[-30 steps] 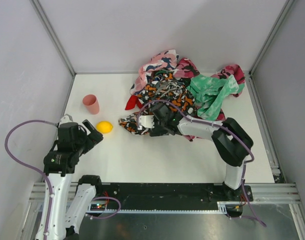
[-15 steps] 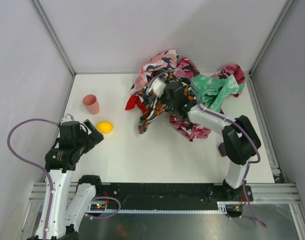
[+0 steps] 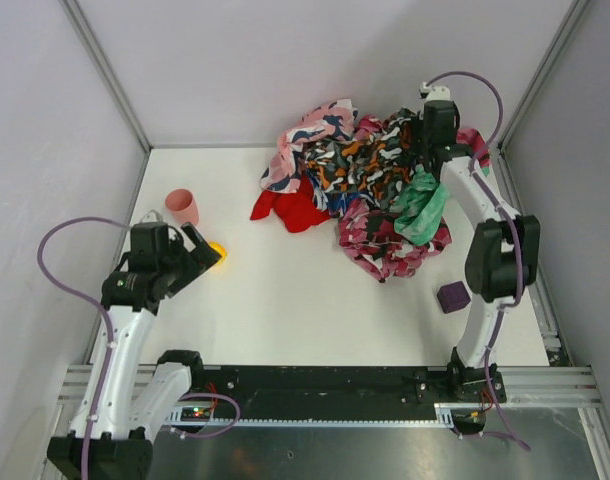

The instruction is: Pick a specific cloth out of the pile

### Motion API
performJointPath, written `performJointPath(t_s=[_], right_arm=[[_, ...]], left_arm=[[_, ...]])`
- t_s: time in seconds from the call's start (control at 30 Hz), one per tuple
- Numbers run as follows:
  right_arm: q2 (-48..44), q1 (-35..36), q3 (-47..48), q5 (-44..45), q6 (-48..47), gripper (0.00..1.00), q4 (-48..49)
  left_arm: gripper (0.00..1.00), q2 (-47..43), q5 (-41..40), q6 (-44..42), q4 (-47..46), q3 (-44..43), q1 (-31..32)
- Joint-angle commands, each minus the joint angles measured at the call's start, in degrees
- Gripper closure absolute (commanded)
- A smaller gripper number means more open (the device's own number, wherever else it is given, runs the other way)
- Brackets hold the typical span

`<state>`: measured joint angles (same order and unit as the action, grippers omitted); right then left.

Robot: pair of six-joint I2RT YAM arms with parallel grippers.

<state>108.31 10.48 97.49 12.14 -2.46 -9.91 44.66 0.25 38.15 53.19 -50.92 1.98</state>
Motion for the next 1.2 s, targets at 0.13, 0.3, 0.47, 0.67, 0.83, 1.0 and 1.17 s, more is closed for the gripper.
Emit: performJointPath(t_s=[0.13, 0.3, 0.47, 0.67, 0.83, 1.0, 1.17], right_arm=[[15.4, -5.7, 10.0, -9.6, 14.8, 0.95, -16.8], [18.6, -7.9, 11.8, -14.7, 16.4, 0.86, -18.8], [18.3, -8.7, 10.5, -17.2, 15.7, 0.63, -18.9], [12.2, -9.0, 5.6, -16.2, 12.5, 0.12, -17.2], [3.3, -11.3, -0.9, -12.4, 11.5, 0.07, -15.5], [-7.0, -16.8, -8.3, -11.0, 13.0, 0.01, -13.2], [-16.1, -20.9, -13.6, -9.7, 13.1, 0.01, -12.3]], left_arm=[[0.0, 12.9, 1.9, 3.5, -14.7, -4.0, 9.3], [0.0, 30.4, 0.2, 3.7, -20.0, -10.4, 14.2], [0.0, 47.3, 0.0, 3.8, -23.8, -19.0, 14.9], [0.0, 63.2, 3.9, 2.4, -27.7, -31.2, 15.0], [0.0, 72.6, 6.2, 2.8, -29.2, -38.7, 15.1], [0.0, 80.0, 6.2, 4.0, -31.4, -44.8, 16.0], [0.08, 85.8, 7.1, 5.9, -32.0, -49.0, 17.4]])
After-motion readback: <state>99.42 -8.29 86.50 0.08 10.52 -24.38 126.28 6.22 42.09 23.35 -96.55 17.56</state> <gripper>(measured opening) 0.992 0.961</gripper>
